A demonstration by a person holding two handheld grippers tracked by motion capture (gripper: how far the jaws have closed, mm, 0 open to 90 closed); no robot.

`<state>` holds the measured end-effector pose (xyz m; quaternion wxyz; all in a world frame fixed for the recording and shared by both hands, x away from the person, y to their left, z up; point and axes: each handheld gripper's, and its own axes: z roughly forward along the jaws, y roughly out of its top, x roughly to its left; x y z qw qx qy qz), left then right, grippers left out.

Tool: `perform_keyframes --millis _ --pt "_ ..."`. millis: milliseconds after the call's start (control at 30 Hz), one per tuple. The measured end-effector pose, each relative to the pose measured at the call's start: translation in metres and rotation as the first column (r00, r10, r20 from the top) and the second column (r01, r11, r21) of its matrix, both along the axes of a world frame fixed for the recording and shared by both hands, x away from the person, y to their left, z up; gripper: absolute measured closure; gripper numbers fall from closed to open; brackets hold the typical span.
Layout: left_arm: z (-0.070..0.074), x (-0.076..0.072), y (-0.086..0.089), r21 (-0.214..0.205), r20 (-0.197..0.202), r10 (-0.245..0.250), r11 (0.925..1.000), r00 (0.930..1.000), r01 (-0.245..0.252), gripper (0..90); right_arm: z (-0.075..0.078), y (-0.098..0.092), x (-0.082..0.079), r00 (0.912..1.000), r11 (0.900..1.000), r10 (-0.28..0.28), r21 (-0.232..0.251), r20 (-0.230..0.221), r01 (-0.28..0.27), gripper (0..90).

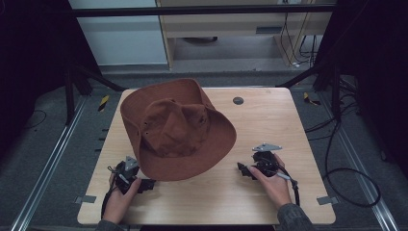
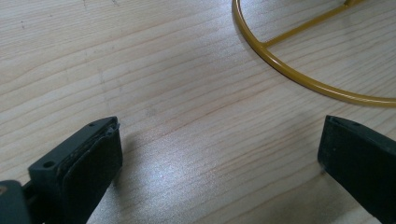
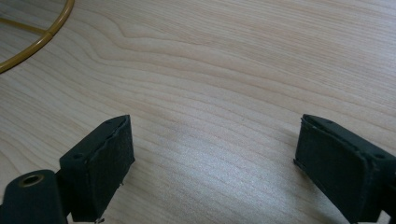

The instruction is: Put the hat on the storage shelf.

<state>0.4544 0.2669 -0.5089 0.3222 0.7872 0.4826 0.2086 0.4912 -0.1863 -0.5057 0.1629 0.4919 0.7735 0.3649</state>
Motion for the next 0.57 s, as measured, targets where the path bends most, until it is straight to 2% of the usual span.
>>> perform_keyframes --millis 233,333,433,567 --pt "0.0 0.0 0.0 -0.001 0.0 0.001 1.0 1.0 -0.001 0.0 -0.005 0.003 -0.003 0.9988 0.9999 -0.013 0.001 0.047 0.013 9.6" --pt "0.0 0.0 0.0 0.0 0.0 0.0 1.0 1.0 0.0 0.0 -0.005 0.005 -0.003 0.9987 0.9996 -0.011 -0.027 0.05 0.013 9.4" --pt "0.0 0.0 0.0 0.0 0.0 0.0 1.0 1.0 0.0 0.0 -0.006 0.012 -0.004 0.998 0.9954 -0.001 -0.096 0.063 0.007 7.1" --pt "0.0 0.0 0.0 0.002 -0.001 0.0 1.0 1.0 0.0 0.0 -0.006 0.016 -0.004 0.9979 0.9946 -0.025 -0.099 0.059 0.031 6.2"
